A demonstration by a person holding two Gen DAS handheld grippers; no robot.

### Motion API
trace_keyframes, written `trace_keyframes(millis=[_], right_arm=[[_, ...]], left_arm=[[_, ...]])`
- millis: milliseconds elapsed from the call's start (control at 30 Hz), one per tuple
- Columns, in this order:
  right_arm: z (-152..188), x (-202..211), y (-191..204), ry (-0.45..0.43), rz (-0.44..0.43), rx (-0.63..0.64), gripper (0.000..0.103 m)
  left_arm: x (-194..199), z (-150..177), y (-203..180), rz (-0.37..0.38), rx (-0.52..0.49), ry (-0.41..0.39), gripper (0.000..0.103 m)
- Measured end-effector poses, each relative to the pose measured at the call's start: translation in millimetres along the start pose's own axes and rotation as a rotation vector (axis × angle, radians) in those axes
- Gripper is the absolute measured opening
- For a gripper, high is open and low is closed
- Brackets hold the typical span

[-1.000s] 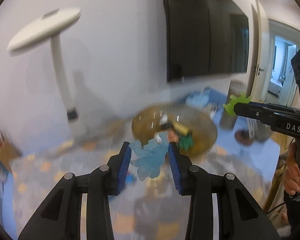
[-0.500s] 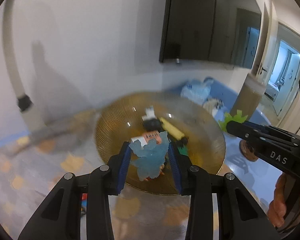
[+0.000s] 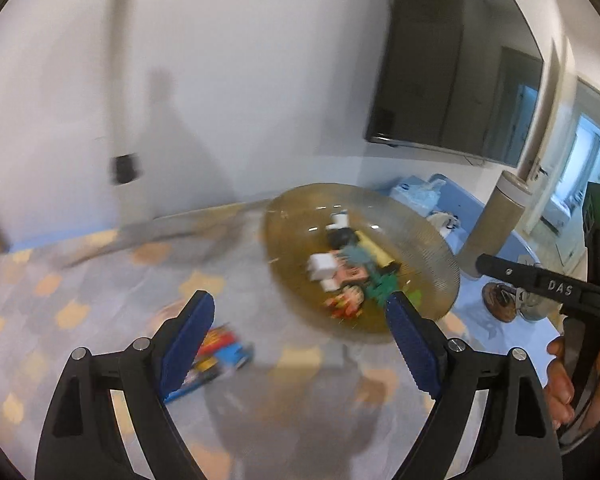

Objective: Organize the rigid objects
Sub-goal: 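Carry the blue figure and lime-green frog into the amber bowl and release both, then grasp the black FASHION lighter with the left tool while the right tool grasps the blue power bank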

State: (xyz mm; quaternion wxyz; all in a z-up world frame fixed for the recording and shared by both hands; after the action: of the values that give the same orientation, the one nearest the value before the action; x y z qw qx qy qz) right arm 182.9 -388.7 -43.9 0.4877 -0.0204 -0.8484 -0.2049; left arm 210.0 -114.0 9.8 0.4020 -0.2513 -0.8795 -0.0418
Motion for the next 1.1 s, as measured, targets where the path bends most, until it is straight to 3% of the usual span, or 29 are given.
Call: trace_keyframes(millis=[100,133,167,433,600,833,1033,1100], right_arm=[[14,14,32,-0.004,-0.022,0.076,0.051],[18,15,43,-0.004,-0.023,0.102,0.060],[24,17,55,-0.005,-0.028,0.130,0.062],[87,0,140,0.062,-0.053,0.364,0.063],[126,-44,150,0.156,-0.062,0.424,0.063],[161,-96,135,0.263,-0.034,0.445,0.063],[163,-102,141,0.258,-0.007,0.490,0.077],[166,-103,144,0.260,0.014,0.517,0.077]], left_arm=[[31,18,26,-0.042,0.046,-0.034,0.086],[40,24,33,-0.055,0.061,-0.040,0.086],[47,30,41,-0.067,0.080,-0.046,0.086],[63,92,100,-0.109,0.220,0.002,0.086],[26,134,118,-0.185,0.235,0.098,0.086],[-2,157,124,-0.193,0.252,0.160,0.086],[-6,158,127,-0.171,0.266,0.175,0.086],[-6,159,126,-0.171,0.266,0.175,0.086]])
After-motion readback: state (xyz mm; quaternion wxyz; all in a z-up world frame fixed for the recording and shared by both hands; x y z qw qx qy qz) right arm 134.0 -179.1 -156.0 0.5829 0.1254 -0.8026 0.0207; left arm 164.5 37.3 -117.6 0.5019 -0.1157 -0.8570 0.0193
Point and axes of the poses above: each gripper's, at about its wrist camera, not at the fingertips, and x roughly against the way its jaws point, y to its left, z to its underside, the point moved 4 cm from there along -x, roughly the way its jaws point, and after that the axes turned 10 degrees about y, right-handed, at the moved point
